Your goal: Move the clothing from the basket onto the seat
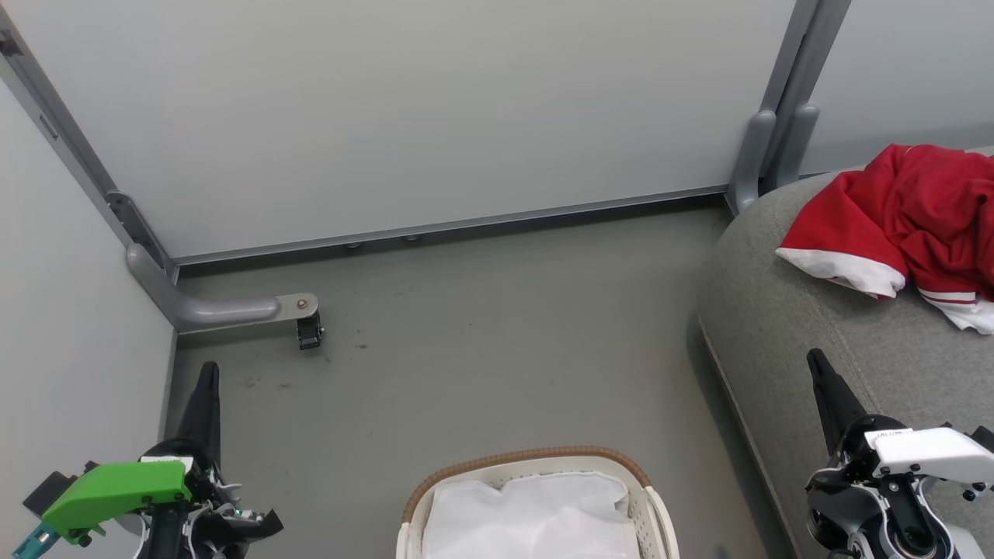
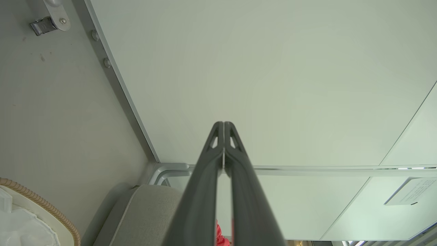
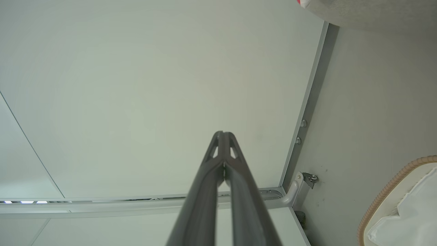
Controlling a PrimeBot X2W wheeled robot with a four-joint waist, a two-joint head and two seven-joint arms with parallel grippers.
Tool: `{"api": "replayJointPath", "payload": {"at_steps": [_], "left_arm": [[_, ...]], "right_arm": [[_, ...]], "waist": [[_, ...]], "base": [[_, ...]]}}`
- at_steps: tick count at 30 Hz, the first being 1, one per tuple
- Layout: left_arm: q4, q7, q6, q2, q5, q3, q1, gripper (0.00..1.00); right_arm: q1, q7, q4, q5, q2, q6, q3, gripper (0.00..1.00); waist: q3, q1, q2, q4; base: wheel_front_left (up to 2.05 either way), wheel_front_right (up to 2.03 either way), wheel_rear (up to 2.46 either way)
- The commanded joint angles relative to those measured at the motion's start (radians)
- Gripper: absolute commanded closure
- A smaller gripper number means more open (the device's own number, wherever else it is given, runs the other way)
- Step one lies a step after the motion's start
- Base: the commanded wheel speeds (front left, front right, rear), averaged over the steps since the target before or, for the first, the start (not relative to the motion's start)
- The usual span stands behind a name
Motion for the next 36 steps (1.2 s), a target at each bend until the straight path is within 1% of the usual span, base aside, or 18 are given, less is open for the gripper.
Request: {"api": "replayJointPath", "payload": {"at_steps": [1, 36], "left_arm": [[-0.002, 0.003, -0.004, 0.004, -0.003, 0.002, -0.011, 1.0], [-0.003, 0.003, -0.004, 0.004, -0.003, 0.002, -0.011, 1.0]], "right_arm": [[-0.008, 0.001, -0.004, 0.003, -0.006, 0.0, -0.002, 1.0], [-0.008, 0.001, -0.004, 0.003, -0.006, 0.0, -0.002, 1.0]], "waist": [[0.0, 0.0, 0.0, 0.0], [0.0, 0.0, 0.0, 0.0]], "base": [[0.0, 0.0, 0.0], [0.0, 0.0, 0.0]]}}
